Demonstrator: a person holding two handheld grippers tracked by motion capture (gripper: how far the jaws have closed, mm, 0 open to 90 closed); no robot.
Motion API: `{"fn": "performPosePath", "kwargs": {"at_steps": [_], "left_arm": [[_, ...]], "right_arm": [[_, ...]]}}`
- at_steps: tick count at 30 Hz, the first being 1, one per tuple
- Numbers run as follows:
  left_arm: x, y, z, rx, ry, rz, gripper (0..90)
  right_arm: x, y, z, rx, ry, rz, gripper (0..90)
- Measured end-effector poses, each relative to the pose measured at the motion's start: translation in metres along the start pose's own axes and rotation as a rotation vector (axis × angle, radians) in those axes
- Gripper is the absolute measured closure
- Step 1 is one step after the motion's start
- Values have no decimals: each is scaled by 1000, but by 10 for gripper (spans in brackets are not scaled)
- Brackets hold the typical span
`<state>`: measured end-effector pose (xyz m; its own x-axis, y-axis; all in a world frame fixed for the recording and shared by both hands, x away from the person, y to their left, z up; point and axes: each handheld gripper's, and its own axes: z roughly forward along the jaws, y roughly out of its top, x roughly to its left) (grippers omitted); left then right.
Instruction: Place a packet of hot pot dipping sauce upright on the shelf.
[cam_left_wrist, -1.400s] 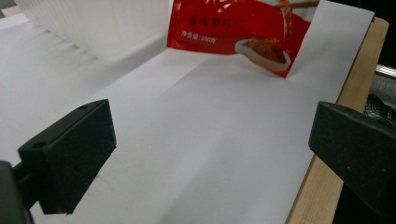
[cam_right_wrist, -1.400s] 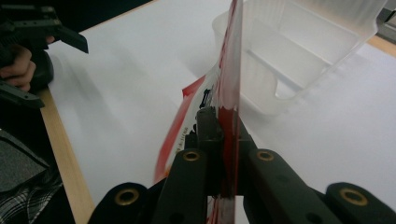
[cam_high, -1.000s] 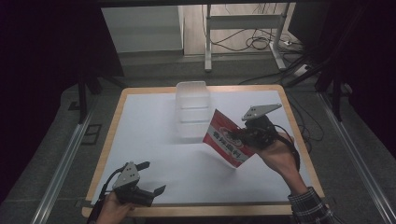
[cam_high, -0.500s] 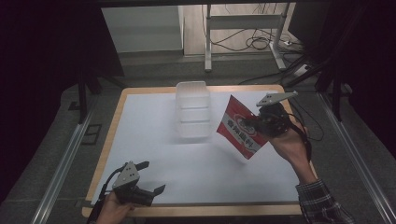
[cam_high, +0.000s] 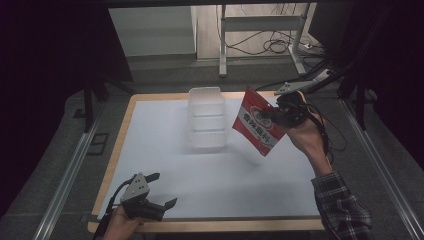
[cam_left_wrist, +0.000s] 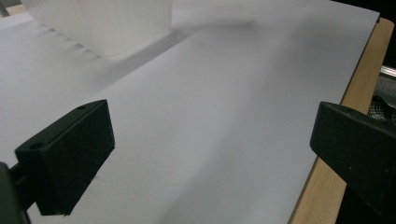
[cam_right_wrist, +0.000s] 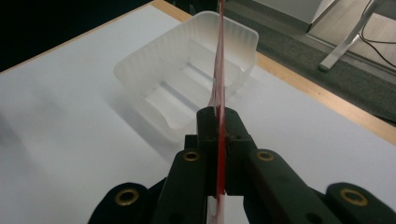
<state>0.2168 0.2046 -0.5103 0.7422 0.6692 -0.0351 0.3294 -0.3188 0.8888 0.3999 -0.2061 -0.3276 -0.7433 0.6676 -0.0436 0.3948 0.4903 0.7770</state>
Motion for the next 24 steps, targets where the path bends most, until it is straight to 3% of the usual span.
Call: {"fn": "performPosePath", "kwargs": {"at_steps": [12,24], "left_arm": [[0,0,-1,-1,-3,-4,0],[1,0,-1,-5,-5,-8,0]], "right_arm": [[-15,31,28,-11,20,-54,881],[-28,56,60,12,30,-85,881]]}}
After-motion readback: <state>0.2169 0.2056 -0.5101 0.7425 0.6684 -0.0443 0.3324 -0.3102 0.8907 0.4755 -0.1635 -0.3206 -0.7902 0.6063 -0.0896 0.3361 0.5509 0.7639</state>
